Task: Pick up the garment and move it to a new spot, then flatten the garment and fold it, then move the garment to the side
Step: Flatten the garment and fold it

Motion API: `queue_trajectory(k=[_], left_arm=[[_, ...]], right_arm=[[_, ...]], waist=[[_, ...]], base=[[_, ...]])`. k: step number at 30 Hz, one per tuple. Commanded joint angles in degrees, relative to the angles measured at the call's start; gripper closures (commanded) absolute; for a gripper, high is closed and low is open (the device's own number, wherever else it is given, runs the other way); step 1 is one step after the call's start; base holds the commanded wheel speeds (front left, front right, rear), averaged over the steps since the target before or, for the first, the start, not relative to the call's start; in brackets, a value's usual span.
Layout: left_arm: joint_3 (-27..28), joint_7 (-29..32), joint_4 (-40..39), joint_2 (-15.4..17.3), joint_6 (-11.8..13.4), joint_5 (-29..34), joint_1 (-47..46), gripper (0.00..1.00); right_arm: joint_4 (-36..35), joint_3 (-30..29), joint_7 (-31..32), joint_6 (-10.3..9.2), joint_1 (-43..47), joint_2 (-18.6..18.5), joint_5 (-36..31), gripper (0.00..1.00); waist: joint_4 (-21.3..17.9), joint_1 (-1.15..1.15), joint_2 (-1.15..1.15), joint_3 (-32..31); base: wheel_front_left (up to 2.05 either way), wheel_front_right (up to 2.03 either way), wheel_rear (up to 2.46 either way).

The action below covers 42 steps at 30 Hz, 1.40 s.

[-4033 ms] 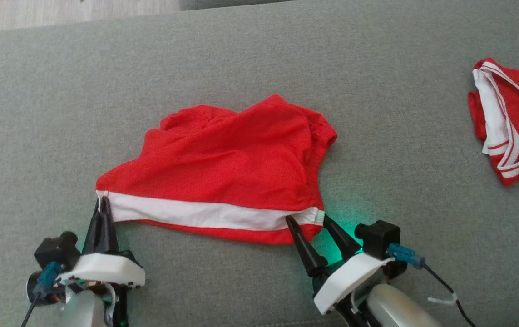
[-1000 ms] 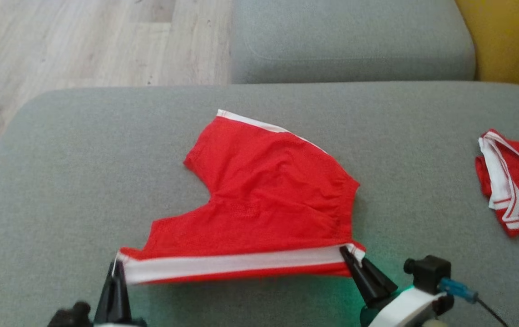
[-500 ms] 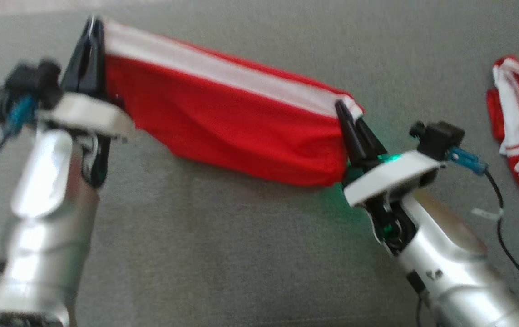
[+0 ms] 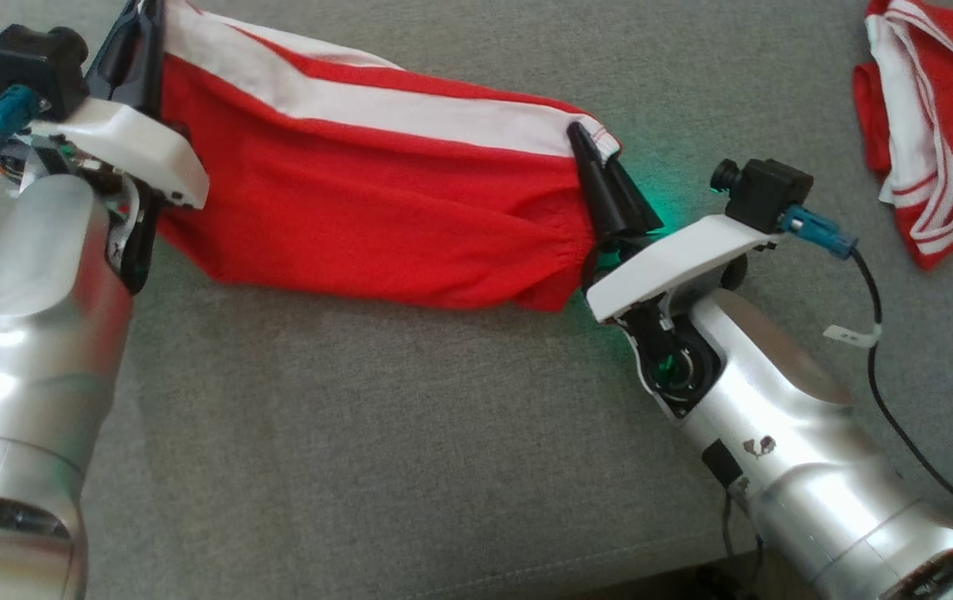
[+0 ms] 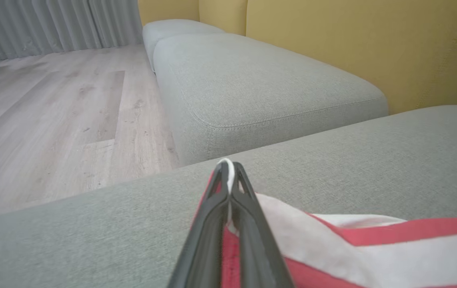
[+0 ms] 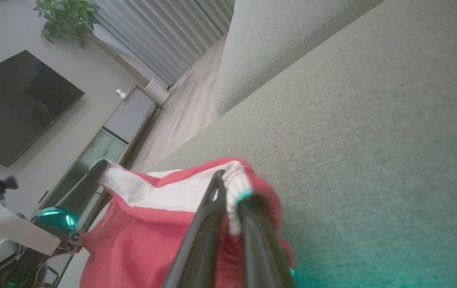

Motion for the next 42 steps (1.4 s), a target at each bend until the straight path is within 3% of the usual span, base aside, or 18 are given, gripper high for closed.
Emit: queue_trajectory(k=[1, 5, 11, 17, 18, 19, 20, 21, 31, 42], left_arm=[[-0.12, -0.86, 0.05, 2.83, 0.12, -1.14, -2.71, 1.0], [-1.55, -2.17, 3.01, 3.39, 0.12, -2.34, -3.53, 1.0], [-0.73, -3.55, 5.97, 3.12, 0.2, -2.61, -4.55, 1.0], [-0.13, -3.73, 6.59, 2.54, 0.2, -2.39, -4.68, 1.0], [0.17, -3.73, 6.27, 2.41, 0.27, -2.34, -4.52, 1.0], [0.64, -3.74, 5.86, 2.26, 0.27, -2.47, -4.28, 0.75], [1.22, -3.74, 5.48, 2.02, 0.26, -2.78, -3.88, 0.11], [1.92, -3.75, 4.77, 1.8, 0.25, -2.73, -2.93, 0.0], [9.27, -3.76, -1.78, -0.27, 1.97, -1.91, 8.5, 0.0], [15.34, -3.76, -5.47, -4.4, 2.22, 1.29, 17.26, 0.0]], right_arm=[[-0.46, 1.07, -0.76, 0.21, 0.17, 1.1, 0.76, 1.0], [-0.29, 1.94, -0.93, 0.21, 0.01, 1.38, 0.99, 1.0], [-2.0, -2.97, -0.97, 0.21, 1.45, 1.64, -1.9, 1.0], [-3.19, -4.11, -0.97, 0.21, 2.85, 1.73, -3.77, 1.0], [-3.41, -3.96, -0.97, 0.21, 2.96, 1.74, -3.81, 0.85], [-3.64, -3.36, -0.98, 0.21, 2.93, 1.74, -3.94, 0.22], [-3.55, -2.45, -0.98, 0.21, 2.66, 1.74, -4.8, 0.0], [-3.54, -2.08, -0.98, 0.21, 2.39, 1.75, -7.03, 0.0], [-2.52, -11.17, -0.98, 0.21, 7.94, 1.76, -20.57, 0.0], [-5.87, -17.37, -0.98, 0.21, 14.36, 1.76, -28.07, 0.0]], waist=[[-0.53, -0.01, 0.0, 0.39], [-0.64, -0.01, 0.0, 0.19], [-0.36, -0.01, 0.0, -0.26], [-0.37, -0.01, 0.0, -0.44], [-0.42, -0.01, 0.0, -0.43], [-0.47, -0.01, 0.0, -0.37], [-0.56, -0.01, 0.0, -0.35], [-0.72, -0.01, 0.0, -0.46], [-0.01, -0.01, 0.0, -3.24], [0.76, -0.01, 0.0, -5.43]], base=[[0.0, 0.0, 0.0], [0.0, 0.0, 0.0], [0.0, 0.0, 0.0], [0.0, 0.0, 0.0], [0.0, 0.0, 0.0], [0.0, 0.0, 0.0], [0.0, 0.0, 0.0], [0.0, 0.0, 0.0], [0.0, 0.0, 0.0], [0.0, 0.0, 0.0]])
